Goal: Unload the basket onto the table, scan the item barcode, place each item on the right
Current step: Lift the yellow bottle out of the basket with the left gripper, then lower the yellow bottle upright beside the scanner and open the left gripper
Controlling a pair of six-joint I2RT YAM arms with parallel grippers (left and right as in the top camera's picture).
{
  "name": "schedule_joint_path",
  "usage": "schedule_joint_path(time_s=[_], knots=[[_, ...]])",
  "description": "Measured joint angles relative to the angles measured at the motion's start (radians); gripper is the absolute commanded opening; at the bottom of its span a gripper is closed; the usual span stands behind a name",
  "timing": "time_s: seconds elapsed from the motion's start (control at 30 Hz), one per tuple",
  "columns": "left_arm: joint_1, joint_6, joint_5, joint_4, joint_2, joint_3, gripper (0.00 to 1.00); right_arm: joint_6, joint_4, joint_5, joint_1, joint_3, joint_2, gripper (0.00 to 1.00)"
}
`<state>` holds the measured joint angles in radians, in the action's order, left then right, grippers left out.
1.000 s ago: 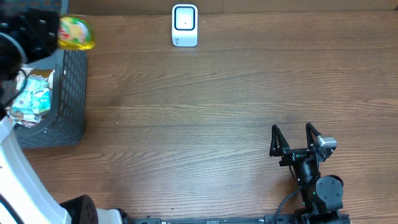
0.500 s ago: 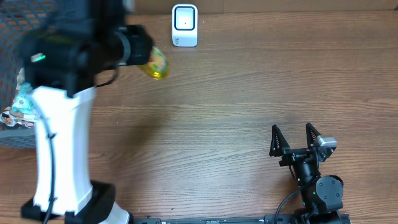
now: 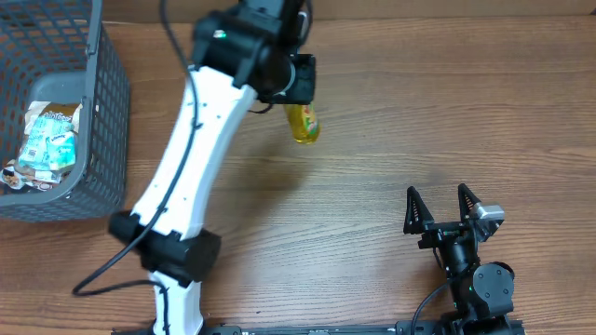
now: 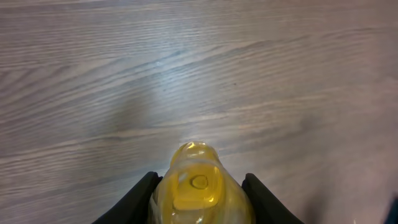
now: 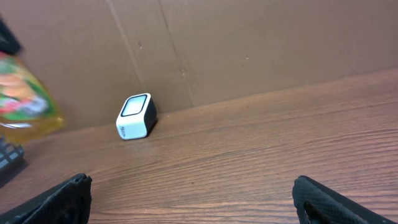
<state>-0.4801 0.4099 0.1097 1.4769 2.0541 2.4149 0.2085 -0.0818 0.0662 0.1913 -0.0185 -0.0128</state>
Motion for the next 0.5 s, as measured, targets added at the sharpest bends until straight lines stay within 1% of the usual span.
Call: schedule_joint_path(time_s=[0.13,0.27,0.5], knots=[[-0.066,0.111,-0.087,-0.051,0.058,0.000,0.04,0.000,0.000,0.000,0.000,0.000,0.000,1.00],[-0.146,0.201,-0.168,-0.144,0.108,0.000,0.05,0.000,0.000,0.000,0.000,0.000,0.000,1.00],[-0.257,0.281,-0.315,-0.269,0.201,0.000,0.09,0.000,0.000,0.000,0.000,0.000,0.000,1.00]])
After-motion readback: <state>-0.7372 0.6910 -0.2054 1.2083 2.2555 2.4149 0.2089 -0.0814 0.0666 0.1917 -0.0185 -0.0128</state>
